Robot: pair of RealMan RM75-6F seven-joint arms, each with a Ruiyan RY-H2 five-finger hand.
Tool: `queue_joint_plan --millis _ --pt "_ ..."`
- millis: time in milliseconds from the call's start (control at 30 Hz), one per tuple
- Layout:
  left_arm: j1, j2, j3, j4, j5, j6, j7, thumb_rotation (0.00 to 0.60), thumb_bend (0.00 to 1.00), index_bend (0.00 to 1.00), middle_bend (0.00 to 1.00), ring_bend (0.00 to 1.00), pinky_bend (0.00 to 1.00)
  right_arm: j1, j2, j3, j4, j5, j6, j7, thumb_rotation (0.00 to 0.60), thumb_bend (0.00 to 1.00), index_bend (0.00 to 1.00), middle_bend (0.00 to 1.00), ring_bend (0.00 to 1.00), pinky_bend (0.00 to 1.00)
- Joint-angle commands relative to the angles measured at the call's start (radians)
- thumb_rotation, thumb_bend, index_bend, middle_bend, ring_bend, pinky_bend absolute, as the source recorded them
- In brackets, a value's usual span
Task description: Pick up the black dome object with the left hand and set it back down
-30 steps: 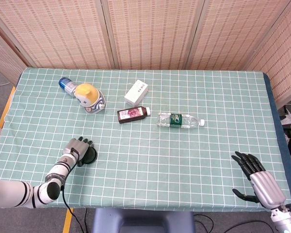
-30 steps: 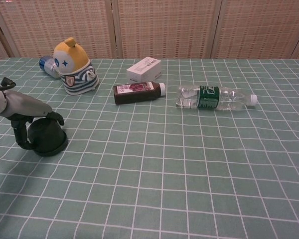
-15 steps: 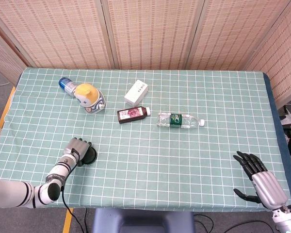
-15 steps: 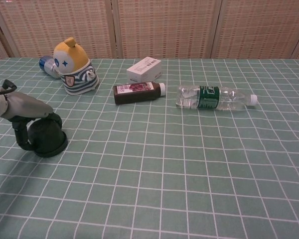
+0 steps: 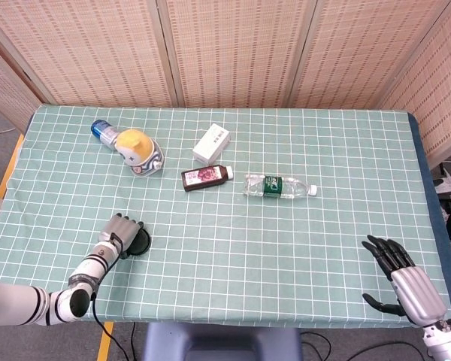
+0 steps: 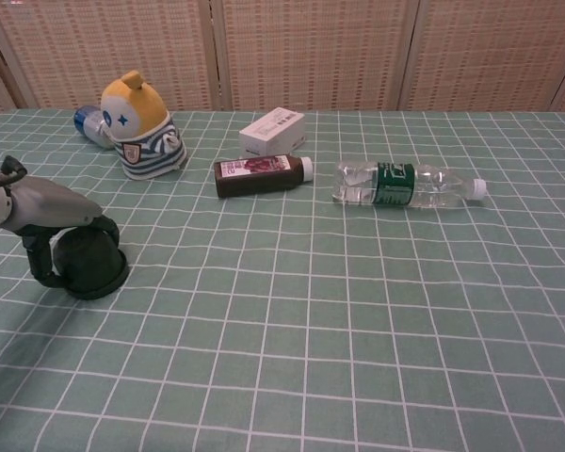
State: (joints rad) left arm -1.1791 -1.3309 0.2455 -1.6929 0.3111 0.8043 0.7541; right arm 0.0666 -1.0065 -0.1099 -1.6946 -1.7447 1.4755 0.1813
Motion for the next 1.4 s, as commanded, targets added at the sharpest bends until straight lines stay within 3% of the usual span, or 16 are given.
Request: queue_joint_plan --millis 33,233,700,833,900,1000,1100,1200,1300,1400 --pt "0.012 0.009 -0.006 0.005 0.022 -0.005 -0.022 0.6 0.37 0.57 0.53 0.23 0.16 -0.001 0.001 0.0 -0.001 0.001 0.001 -0.001 0.6 0.16 0.0 0.0 0.0 0.0" --pt "0.042 0.052 -0.033 -0.002 0.079 -0.031 -0.098 0.6 0.4 0.67 0.64 0.3 0.15 -0.004 0.0 -0.002 -0.005 -0.002 0.003 -0.006 0.6 0.16 0.0 0.0 0.0 0.0" --pt "0.142 0.128 -0.098 -0.024 0.264 -0.056 -0.288 0.6 0.4 0.67 0.63 0.3 0.15 -0.005 0.008 -0.005 -0.003 -0.013 0.013 0.011 0.6 0.16 0.0 0.0 0.0 0.0" --pt "0.189 0.169 -0.153 -0.053 0.355 -0.038 -0.392 0.6 0.4 0.67 0.63 0.3 0.15 -0.004 0.009 -0.005 -0.003 -0.015 0.014 0.013 0.6 0.16 0.0 0.0 0.0 0.0" --pt "0.237 0.189 -0.207 -0.066 0.433 -0.013 -0.501 0.6 0.4 0.67 0.63 0.3 0.15 -0.005 0.009 -0.005 -0.003 -0.015 0.015 0.011 0.6 0.16 0.0 0.0 0.0 0.0" --pt "0.347 0.196 -0.305 -0.065 0.597 0.047 -0.771 0.6 0.4 0.69 0.66 0.33 0.18 -0.008 0.008 0.0 -0.003 -0.009 0.023 0.006 0.6 0.16 0.0 0.0 0.0 0.0" --pt "0.437 0.2 -0.401 -0.057 0.707 0.029 -1.141 0.6 0.39 0.68 0.66 0.33 0.21 -0.012 0.007 0.01 -0.006 0.012 0.027 0.005 0.6 0.16 0.0 0.0 0.0 0.0" --pt "0.526 0.21 -0.525 -0.069 0.815 0.004 -1.625 0.6 0.39 0.69 0.67 0.33 0.19 -0.01 0.003 0.011 -0.007 0.015 0.02 -0.002 0.6 0.16 0.0 0.0 0.0 0.0" --pt "0.576 0.219 -0.572 -0.06 0.946 0.017 -1.904 0.6 0.39 0.7 0.69 0.33 0.18 -0.008 0.001 0.006 -0.01 0.01 0.011 -0.009 0.6 0.16 0.0 0.0 0.0 0.0" --pt "0.602 0.23 -0.566 -0.058 1.088 0.053 -2.081 0.6 0.39 0.71 0.7 0.33 0.17 -0.009 0.001 0.007 -0.012 0.013 0.011 -0.011 0.6 0.16 0.0 0.0 0.0 0.0"
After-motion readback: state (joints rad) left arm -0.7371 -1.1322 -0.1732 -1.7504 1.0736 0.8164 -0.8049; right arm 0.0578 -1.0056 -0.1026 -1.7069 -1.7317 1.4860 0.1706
